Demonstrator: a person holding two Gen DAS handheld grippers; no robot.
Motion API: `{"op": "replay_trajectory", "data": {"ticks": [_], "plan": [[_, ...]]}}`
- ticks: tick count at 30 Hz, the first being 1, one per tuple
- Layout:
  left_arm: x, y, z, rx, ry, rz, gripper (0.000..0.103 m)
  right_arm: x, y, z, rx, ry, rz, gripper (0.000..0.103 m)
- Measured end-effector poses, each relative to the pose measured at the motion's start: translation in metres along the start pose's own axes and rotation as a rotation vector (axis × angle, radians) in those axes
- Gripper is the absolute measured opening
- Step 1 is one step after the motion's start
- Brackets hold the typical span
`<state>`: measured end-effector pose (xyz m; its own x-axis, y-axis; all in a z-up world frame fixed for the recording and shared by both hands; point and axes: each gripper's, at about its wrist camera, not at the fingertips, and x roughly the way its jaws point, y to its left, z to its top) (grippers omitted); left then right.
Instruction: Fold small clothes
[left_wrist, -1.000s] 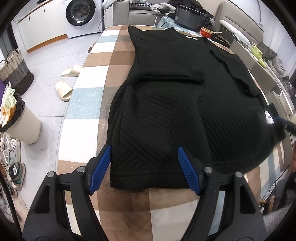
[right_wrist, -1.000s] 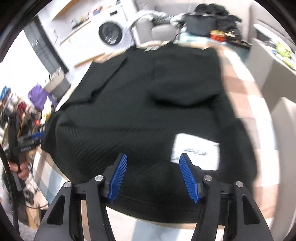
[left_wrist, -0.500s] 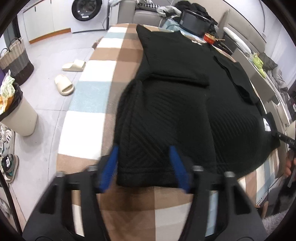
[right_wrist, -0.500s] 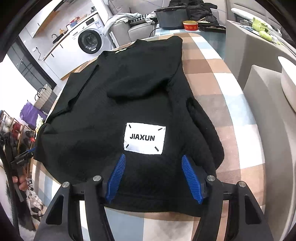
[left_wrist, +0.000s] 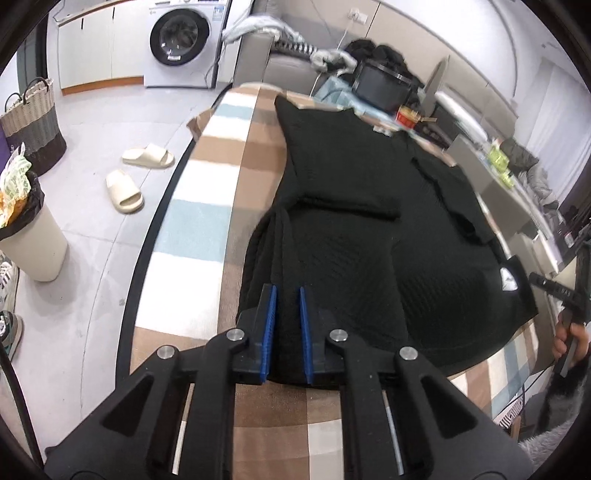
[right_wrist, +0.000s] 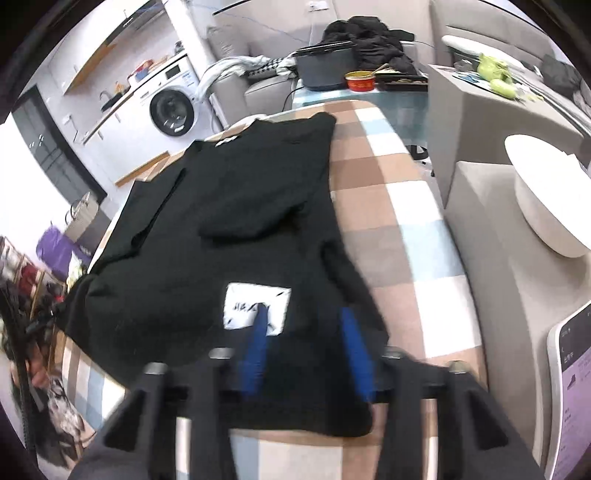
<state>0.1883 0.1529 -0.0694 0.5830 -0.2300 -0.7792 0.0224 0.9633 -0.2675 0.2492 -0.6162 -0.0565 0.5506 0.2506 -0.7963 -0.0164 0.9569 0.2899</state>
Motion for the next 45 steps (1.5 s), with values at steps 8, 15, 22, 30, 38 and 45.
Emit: {"op": "replay_trajectory", "data": {"ticks": [8,15,22,30,38,45], "plan": [[0.022,-0.004,0.0,0.009,0.058,0.012,0.028,0.038,0.005,0.005,-0.072,0.093,0.045,0.025],[0.033,-0.004,0.011,0.006,0.057,-0.008,0.028,0.037,0.003,0.003,-0.087,0.107,0.106,0.022],[0.039,-0.009,0.024,-0.01,-0.025,-0.02,0.002,0.034,0.007,0.005,-0.089,0.052,0.106,0.006],[-0.016,-0.006,0.036,-0.056,-0.194,-0.116,0.002,-0.033,-0.007,0.02,0.029,-0.233,0.237,0.005],[-0.026,-0.002,0.083,-0.063,-0.324,-0.104,0.002,-0.019,0.0,0.068,0.088,-0.334,0.166,0.005],[0.049,0.014,0.121,-0.129,-0.19,-0.025,0.003,0.05,0.001,0.108,0.113,-0.212,0.026,0.014]]}}
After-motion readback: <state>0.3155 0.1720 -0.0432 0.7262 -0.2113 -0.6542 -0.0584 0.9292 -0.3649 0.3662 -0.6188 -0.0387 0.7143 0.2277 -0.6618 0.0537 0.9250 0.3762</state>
